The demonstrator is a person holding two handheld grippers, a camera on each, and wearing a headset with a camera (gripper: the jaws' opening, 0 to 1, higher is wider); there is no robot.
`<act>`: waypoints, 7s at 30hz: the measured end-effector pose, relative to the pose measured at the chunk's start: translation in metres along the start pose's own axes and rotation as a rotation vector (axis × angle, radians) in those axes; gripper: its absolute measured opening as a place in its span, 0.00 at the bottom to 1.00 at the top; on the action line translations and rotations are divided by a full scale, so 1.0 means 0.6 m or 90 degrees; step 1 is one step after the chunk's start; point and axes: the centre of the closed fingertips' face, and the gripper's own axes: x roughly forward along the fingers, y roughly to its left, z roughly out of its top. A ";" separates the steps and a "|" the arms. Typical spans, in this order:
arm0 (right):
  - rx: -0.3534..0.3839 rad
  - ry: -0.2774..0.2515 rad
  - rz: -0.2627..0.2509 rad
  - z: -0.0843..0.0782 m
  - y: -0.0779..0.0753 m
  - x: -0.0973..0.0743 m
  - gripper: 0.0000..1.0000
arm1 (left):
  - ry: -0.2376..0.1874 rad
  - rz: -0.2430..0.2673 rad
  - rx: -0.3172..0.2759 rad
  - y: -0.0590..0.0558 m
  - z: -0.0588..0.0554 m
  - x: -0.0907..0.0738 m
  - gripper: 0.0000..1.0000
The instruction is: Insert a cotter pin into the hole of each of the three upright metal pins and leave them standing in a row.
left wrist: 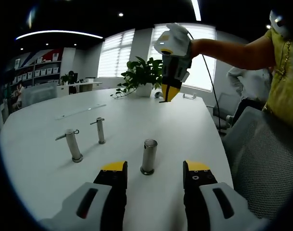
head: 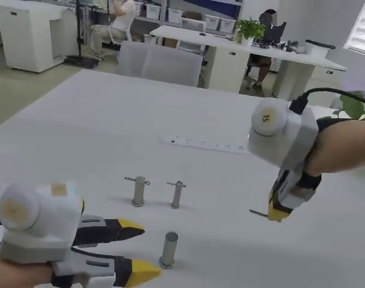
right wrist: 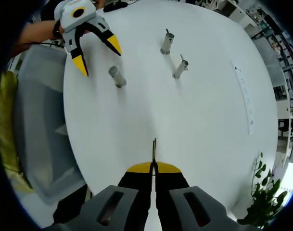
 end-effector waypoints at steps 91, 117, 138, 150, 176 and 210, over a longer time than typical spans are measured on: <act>-0.045 -0.065 0.085 0.169 0.099 0.073 0.01 | -0.006 -0.103 0.115 0.006 -0.019 0.077 0.11; -0.010 -0.053 0.076 0.173 0.099 0.074 0.01 | -0.008 -0.077 0.097 0.009 -0.020 0.074 0.11; -0.017 -0.031 0.072 0.180 0.103 0.068 0.01 | 0.004 -0.073 0.112 0.010 -0.021 0.072 0.11; -0.021 -0.033 0.069 0.184 0.101 0.068 0.01 | 0.004 -0.069 0.103 0.013 -0.020 0.071 0.11; -0.039 -0.026 0.067 0.181 0.096 0.072 0.02 | 0.015 -0.064 0.112 0.016 -0.020 0.073 0.11; -0.067 -0.028 0.081 0.171 0.101 0.091 0.05 | 0.011 -0.061 0.100 0.017 -0.020 0.074 0.11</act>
